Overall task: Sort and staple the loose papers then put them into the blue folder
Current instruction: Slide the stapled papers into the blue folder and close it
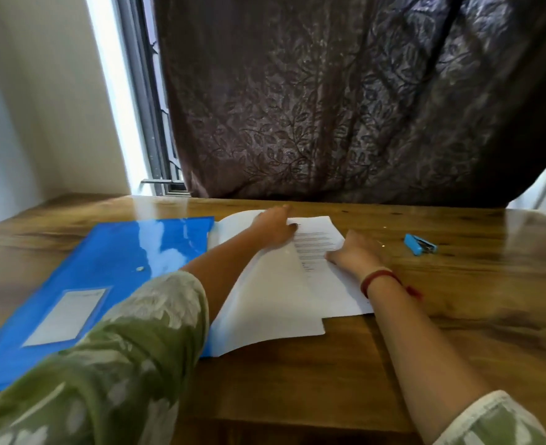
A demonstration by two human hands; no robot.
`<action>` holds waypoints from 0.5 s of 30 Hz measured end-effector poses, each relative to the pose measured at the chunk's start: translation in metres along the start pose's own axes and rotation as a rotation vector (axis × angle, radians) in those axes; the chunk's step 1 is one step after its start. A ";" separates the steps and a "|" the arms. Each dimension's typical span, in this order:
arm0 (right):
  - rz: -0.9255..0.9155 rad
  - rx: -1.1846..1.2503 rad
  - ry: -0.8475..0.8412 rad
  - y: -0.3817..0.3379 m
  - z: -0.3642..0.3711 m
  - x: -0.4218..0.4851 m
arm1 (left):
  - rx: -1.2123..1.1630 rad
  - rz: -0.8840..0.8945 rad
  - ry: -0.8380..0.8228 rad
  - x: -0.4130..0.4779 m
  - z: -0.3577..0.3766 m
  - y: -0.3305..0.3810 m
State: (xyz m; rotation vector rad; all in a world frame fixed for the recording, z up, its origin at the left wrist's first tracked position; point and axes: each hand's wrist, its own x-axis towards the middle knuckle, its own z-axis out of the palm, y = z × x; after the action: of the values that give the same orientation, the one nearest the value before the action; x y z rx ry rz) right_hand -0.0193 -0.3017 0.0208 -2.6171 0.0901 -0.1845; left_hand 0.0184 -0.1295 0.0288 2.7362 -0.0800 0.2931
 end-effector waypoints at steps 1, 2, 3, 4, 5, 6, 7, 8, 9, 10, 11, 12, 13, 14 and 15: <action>0.014 0.002 0.004 0.003 -0.001 0.004 | 0.048 -0.004 0.001 0.012 0.003 -0.003; 0.031 0.019 -0.008 0.005 -0.002 0.007 | 0.091 0.002 -0.001 0.022 0.006 -0.007; 0.052 0.048 -0.031 0.006 -0.003 0.010 | 0.112 0.016 -0.010 0.031 0.008 -0.010; 0.075 0.084 -0.061 0.008 -0.004 0.014 | 0.111 0.027 -0.018 0.039 0.012 -0.011; 0.092 0.121 -0.095 0.009 -0.004 0.017 | 0.100 0.031 -0.027 0.047 0.017 -0.013; 0.104 0.149 -0.118 0.010 -0.003 0.021 | 0.090 0.018 -0.052 0.053 0.021 -0.013; 0.110 0.161 -0.133 0.010 -0.003 0.023 | 0.081 -0.009 -0.086 0.059 0.025 -0.015; 0.112 0.158 -0.138 0.010 -0.002 0.026 | 0.086 -0.046 -0.125 0.065 0.026 -0.017; 0.111 0.145 -0.142 0.010 -0.001 0.029 | 0.098 -0.073 -0.155 0.070 0.025 -0.019; 0.110 0.127 -0.147 0.010 -0.001 0.031 | 0.121 -0.094 -0.180 0.075 0.022 -0.020; 0.112 0.106 -0.149 0.010 0.000 0.032 | 0.144 -0.097 -0.205 0.080 0.019 -0.022; 0.112 0.087 -0.144 0.010 0.001 0.033 | 0.163 -0.100 -0.239 0.085 0.014 -0.022; 0.113 0.074 -0.140 0.009 0.001 0.034 | 0.170 -0.101 -0.270 0.089 0.010 -0.020; 0.117 0.067 -0.140 0.008 0.000 0.034 | 0.177 -0.099 -0.290 0.093 0.005 -0.017; 0.122 0.062 -0.140 0.008 0.000 0.034 | 0.188 -0.092 -0.299 0.097 0.003 -0.017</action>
State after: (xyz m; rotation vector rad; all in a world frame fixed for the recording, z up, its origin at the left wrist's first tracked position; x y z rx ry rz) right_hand 0.0139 -0.3122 0.0209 -2.5446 0.1912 0.0383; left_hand 0.1149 -0.1168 0.0406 2.9391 -0.0067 -0.1430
